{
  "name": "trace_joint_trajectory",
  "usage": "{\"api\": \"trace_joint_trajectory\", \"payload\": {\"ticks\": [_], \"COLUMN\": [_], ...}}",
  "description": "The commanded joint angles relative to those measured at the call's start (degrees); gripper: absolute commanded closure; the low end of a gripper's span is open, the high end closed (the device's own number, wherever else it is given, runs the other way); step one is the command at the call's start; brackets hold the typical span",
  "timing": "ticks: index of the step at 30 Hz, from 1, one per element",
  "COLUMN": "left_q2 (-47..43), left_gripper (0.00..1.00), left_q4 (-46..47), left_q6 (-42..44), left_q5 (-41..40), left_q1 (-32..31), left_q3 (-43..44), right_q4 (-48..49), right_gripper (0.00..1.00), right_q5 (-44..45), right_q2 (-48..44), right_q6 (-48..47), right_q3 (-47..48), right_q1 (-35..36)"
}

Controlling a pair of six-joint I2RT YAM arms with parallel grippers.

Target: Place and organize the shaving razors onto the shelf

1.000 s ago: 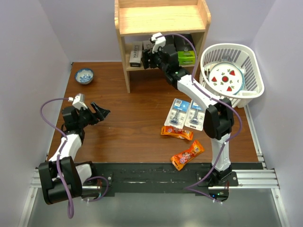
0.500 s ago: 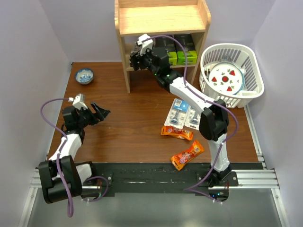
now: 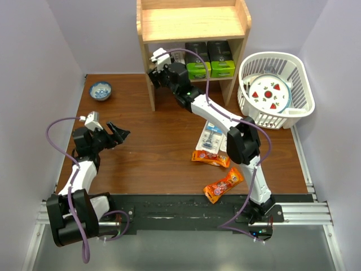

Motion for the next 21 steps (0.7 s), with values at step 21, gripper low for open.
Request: {"api": "trace_joint_trajectory", "payload": {"ticks": [21], "left_q2": [-1.7], "left_gripper": [0.15], "left_q4": [2.0], "left_q6": [-0.2], "left_q5": [-0.2], "left_q1": [0.8], "left_q3": [-1.2], "right_q4": [-3.1], "right_gripper": [0.59], "right_q5": [11.8], "right_q2": [-1.8], "right_q6": [4.8], "right_q3": [-0.3], "right_q1": [-0.5]}}
